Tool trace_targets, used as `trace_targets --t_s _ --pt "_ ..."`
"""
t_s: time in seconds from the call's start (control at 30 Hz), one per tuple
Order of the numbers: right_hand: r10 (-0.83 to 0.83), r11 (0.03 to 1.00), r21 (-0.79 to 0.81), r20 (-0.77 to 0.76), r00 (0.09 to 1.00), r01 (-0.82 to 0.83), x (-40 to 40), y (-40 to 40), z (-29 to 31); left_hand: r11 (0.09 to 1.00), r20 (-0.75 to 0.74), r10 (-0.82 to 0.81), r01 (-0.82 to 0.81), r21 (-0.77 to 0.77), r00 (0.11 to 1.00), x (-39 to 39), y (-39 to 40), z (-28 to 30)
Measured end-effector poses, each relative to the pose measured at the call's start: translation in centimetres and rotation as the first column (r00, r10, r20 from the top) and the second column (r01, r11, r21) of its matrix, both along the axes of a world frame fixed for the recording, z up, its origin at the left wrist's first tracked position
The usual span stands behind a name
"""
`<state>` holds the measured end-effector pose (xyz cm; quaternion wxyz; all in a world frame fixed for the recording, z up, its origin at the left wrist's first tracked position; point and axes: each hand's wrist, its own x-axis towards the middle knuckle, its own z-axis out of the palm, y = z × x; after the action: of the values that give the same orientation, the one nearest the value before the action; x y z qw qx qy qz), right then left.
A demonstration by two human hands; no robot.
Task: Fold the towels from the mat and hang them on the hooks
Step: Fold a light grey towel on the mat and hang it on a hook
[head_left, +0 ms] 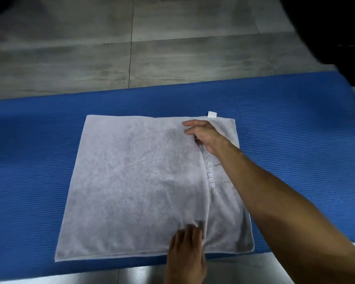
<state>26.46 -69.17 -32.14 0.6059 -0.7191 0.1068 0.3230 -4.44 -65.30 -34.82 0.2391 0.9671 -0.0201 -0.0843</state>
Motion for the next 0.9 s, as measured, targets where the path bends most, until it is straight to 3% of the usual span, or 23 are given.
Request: trace_targets --t_s 0.1,0.23,0.47,0.9 --pt "-0.116 0.988 0.111 0.054 0.992 0.109 0.1 -0.5 0.4 0.992 0.08 0.073 -0.064 -0.111 0.994 -0.5 0.1 0.7" --pt "-0.174 0.97 0.191 0.108 0.979 0.151 0.4 -2.4 0.8 0.987 0.196 0.115 -0.089 -0.137 0.974 -1.1 -0.9 1.0" --pt "-0.113 0.993 0.052 0.109 0.988 0.108 1.1 -6.8 0.2 0.992 0.357 -0.046 0.086 -0.096 0.933 -0.3 -3.7 -0.4" --pt "-0.104 0.992 -0.06 0.159 0.982 0.115 1.7 -11.3 -0.9 0.948 0.089 -0.287 0.296 -0.118 0.954 1.2 -8.0 0.7"
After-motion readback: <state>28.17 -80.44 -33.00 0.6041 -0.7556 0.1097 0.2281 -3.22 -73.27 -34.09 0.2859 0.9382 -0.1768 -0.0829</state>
